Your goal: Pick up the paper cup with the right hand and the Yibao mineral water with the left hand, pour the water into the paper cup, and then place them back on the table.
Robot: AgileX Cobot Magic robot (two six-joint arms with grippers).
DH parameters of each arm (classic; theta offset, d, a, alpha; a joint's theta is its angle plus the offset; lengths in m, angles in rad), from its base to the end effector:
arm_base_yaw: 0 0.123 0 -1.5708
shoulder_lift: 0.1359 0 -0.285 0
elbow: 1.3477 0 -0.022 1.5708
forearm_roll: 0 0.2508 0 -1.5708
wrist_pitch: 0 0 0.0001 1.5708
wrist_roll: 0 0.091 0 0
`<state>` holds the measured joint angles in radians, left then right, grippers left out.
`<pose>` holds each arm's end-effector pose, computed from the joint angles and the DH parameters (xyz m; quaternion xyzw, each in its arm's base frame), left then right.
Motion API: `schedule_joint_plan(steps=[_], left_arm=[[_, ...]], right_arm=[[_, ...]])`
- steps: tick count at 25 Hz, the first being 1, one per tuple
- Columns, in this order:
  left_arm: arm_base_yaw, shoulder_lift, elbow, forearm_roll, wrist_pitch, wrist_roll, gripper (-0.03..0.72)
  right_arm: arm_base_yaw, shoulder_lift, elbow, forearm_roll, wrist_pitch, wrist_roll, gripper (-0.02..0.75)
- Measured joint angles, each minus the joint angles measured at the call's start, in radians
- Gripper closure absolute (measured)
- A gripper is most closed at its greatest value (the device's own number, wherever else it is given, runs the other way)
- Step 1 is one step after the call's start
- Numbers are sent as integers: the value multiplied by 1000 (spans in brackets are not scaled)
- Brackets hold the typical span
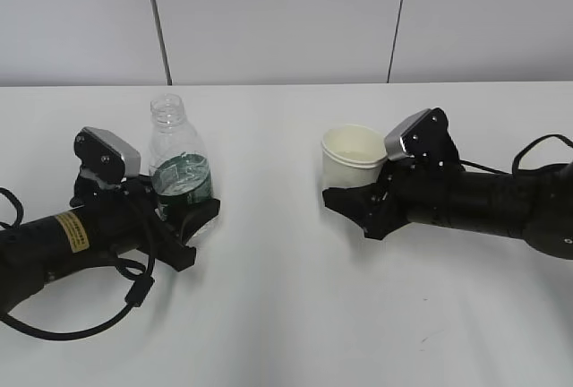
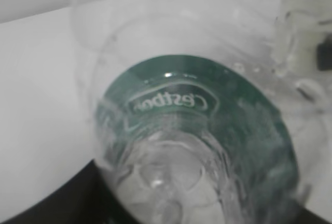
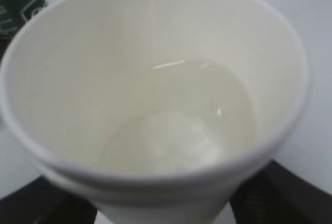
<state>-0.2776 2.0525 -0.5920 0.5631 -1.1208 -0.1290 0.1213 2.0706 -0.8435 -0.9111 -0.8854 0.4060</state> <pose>0.2876 -0.1274 0.0884 0.3044 0.7388 -0.2400 0.5512 0.3479 0.0984 0.0993 -0.3235 0.7641 0.2388 0.5045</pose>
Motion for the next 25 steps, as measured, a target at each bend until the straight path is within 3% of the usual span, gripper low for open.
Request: schedule_joint_plan(steps=[8, 17, 25], left_arm=[[-2, 43, -70, 7, -2, -3, 316], [-3, 127, -156, 7, 0, -3, 316], [-5, 130, -169, 6, -1, -3, 329]], right_arm=[[-20, 0, 54, 113, -13, -158, 215], [-22, 131, 56, 303, -191, -250, 215], [-21, 193, 56, 330, -232, -286, 215]])
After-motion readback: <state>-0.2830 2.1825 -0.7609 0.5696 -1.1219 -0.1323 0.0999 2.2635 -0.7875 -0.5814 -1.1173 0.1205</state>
